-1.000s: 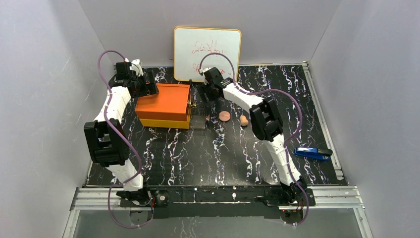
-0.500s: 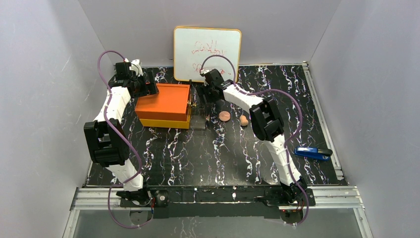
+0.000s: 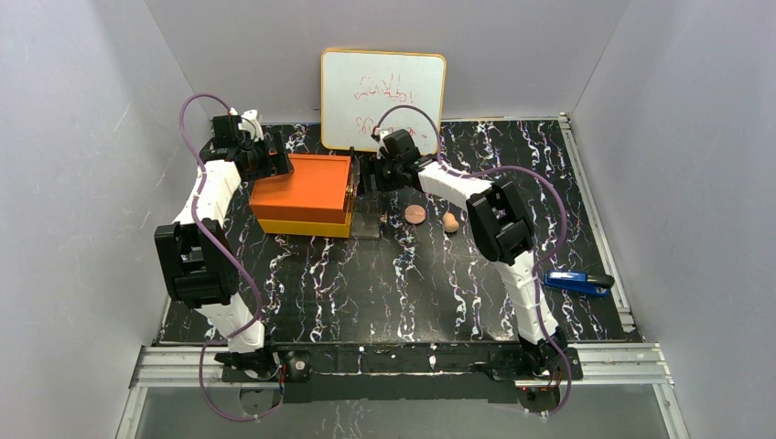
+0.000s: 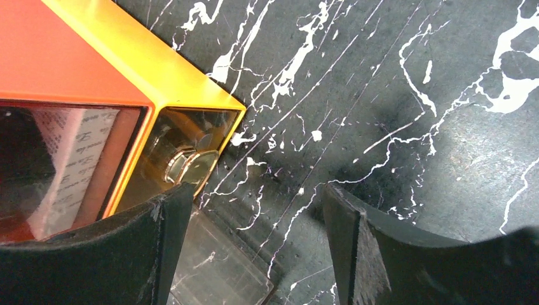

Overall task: Organize the makeup
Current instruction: Pick up the makeup tool from the center of the board.

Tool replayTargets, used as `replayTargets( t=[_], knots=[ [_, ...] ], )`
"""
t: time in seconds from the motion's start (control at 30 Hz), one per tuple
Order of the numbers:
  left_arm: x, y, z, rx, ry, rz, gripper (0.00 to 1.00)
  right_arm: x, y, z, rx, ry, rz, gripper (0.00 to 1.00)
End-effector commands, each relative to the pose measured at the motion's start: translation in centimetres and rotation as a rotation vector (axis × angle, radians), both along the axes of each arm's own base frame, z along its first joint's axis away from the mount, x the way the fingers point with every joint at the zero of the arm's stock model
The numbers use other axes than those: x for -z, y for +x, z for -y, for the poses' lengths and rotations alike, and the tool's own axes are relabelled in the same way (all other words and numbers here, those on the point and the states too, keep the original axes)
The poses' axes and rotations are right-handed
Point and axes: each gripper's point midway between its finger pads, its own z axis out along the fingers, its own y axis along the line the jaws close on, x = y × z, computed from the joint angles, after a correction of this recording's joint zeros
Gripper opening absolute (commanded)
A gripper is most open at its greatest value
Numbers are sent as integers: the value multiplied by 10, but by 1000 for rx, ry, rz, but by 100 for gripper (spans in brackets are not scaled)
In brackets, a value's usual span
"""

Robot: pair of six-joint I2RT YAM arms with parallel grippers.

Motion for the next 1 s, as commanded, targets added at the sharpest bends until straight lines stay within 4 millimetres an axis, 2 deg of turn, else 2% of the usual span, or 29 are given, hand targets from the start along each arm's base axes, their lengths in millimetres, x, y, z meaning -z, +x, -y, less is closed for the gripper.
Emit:
replayTargets(
  t=[0.0, 0.1, 0.17, 0.37, 0.53, 0.6, 0.77, 0.87, 0.97],
  knots=[
    [54, -54, 5, 31, 4, -261, 96, -70, 6, -31, -42, 187, 94, 82],
    [53, -53, 4, 29, 4, -257, 96, -73, 6, -26, -38, 160, 109, 82],
    [51, -53, 3, 28, 3, -254, 96, -76, 8, -13, -17, 105, 151, 82],
    [50, -52, 4, 29, -5, -252, 96, -111, 21, 60, 177, -57, 273, 86],
    [49, -52, 5, 31, -8, -247, 96, -121, 26, 124, 328, -175, 307, 86],
    [48, -53, 6, 33, -12, -246, 96, -120, 27, 145, 368, -193, 296, 86],
    [48, -54, 6, 33, -12, -244, 96, -102, 31, 203, 468, -193, 222, 85],
    [47, -54, 6, 32, -14, -241, 96, -83, 34, 234, 519, -201, 158, 83],
    [49, -55, 7, 32, -17, -245, 96, -64, 34, 253, 552, -203, 104, 78]
  ],
)
